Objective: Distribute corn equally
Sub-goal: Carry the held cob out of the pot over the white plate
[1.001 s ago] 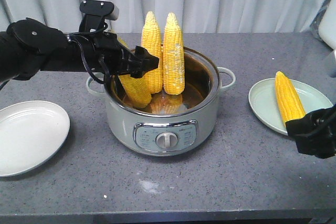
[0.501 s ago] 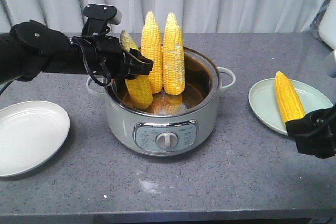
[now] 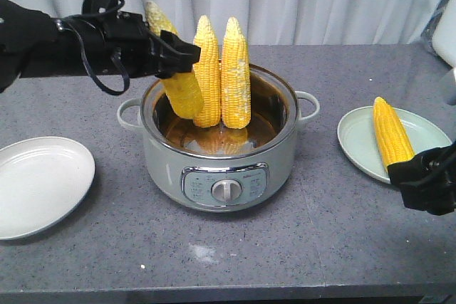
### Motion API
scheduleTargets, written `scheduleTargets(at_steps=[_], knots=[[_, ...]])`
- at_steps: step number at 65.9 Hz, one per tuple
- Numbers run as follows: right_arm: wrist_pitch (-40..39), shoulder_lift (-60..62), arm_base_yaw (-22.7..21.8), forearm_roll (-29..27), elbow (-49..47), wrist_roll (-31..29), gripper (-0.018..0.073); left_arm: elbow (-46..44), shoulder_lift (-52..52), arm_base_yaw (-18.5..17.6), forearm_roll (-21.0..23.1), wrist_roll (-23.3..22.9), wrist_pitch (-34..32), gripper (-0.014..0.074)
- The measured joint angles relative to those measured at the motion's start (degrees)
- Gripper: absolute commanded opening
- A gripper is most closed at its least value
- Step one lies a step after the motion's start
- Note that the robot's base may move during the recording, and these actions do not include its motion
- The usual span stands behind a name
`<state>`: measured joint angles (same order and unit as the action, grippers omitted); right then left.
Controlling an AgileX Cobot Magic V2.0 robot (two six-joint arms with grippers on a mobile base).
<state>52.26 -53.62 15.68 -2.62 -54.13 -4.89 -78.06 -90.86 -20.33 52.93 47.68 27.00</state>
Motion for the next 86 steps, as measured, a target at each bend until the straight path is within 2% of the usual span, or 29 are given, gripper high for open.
scheduleTargets(at_steps=[16,24,31,37,41,49,58,62,69,77,86], knots=[[0.0,0.0,0.0,0.0,0.0,0.0,0.0476,0.0,7.9,0.0,-3.3,0.0,-0.1,0.023],[0.0,0.0,0.0,0.0,0.0,0.0,0.0476,0.0,11.9,0.0,-6.6,-0.8,0.5,0.0238],[0.0,0.0,0.0,0.0,0.0,0.0,0.0476,0.0,14.6,0.0,-10.8,-3.3,1.2,0.0241],[0.0,0.0,0.0,0.0,0.0,0.0,0.0476,0.0,16.3,0.0,-16.8,-7.5,2.1,0.0244],[0.0,0.0,0.0,0.0,0.0,0.0,0.0476,0.0,17.0,0.0,-21.9,-12.0,3.0,0.0245],[0.0,0.0,0.0,0.0,0.0,0.0,0.0476,-0.4,17.6,0.0,-35.0,-22.1,6.0,0.0245],[0.0,0.0,0.0,0.0,0.0,0.0,0.0476,-4.0,17.0,0.0,-50.7,-36.0,14.7,0.0245],[0.0,0.0,0.0,0.0,0.0,0.0,0.0476,-6.5,16.4,0.0,-57.3,-40.6,19.9,0.0245],[0.0,0.0,0.0,0.0,0.0,0.0,0.0476,-9.9,14.6,0.0,-66.1,-47.2,28.5,0.0245],[0.0,0.0,0.0,0.0,0.0,0.0,0.0476,-12.8,12.1,0.9,-71.4,-50.8,36.6,0.0245],[0.0,0.0,0.0,0.0,0.0,0.0,0.0476,-14.2,8.5,3.5,-72.0,-51.5,42.3,0.0245]])
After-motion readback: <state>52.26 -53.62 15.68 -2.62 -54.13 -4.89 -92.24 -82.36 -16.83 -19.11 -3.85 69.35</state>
